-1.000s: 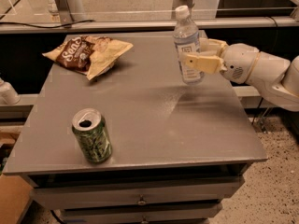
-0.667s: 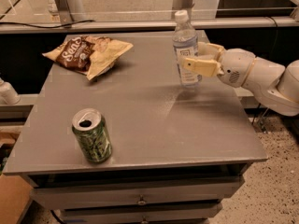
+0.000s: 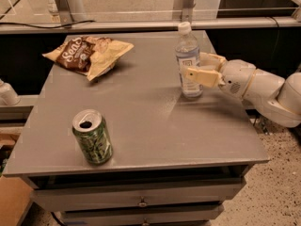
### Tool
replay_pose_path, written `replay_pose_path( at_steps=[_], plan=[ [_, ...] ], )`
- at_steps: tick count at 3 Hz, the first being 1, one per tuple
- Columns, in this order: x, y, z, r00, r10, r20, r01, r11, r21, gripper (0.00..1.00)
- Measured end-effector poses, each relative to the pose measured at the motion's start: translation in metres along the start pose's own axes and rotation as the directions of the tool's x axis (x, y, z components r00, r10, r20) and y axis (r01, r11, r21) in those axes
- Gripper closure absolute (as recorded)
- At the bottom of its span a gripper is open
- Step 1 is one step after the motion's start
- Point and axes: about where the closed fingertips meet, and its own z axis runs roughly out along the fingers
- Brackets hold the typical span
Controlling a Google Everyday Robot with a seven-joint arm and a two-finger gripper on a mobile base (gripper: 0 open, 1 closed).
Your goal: Place blue plastic bottle upright
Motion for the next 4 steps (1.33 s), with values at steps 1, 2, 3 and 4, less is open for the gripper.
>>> replay_pose_path(
  at_steps=[1, 2, 3, 4],
  plan=[
    [0.0161, 0.0019, -0.0062, 1.000, 0.026, -0.005, -0.026, 0.9995, 0.016, 1.00],
    [0.0120, 0.0020, -0.0058, 1.000, 0.026, -0.005, -0.026, 0.9995, 0.016, 1.00],
    [0.0099, 0.0021, -0.0056, 1.000, 0.026, -0.005, -0.026, 0.9995, 0.015, 1.00],
    [0.0095, 0.0021, -0.0056, 1.000, 0.026, -0.005, -0.026, 0.9995, 0.016, 1.00]
  ],
)
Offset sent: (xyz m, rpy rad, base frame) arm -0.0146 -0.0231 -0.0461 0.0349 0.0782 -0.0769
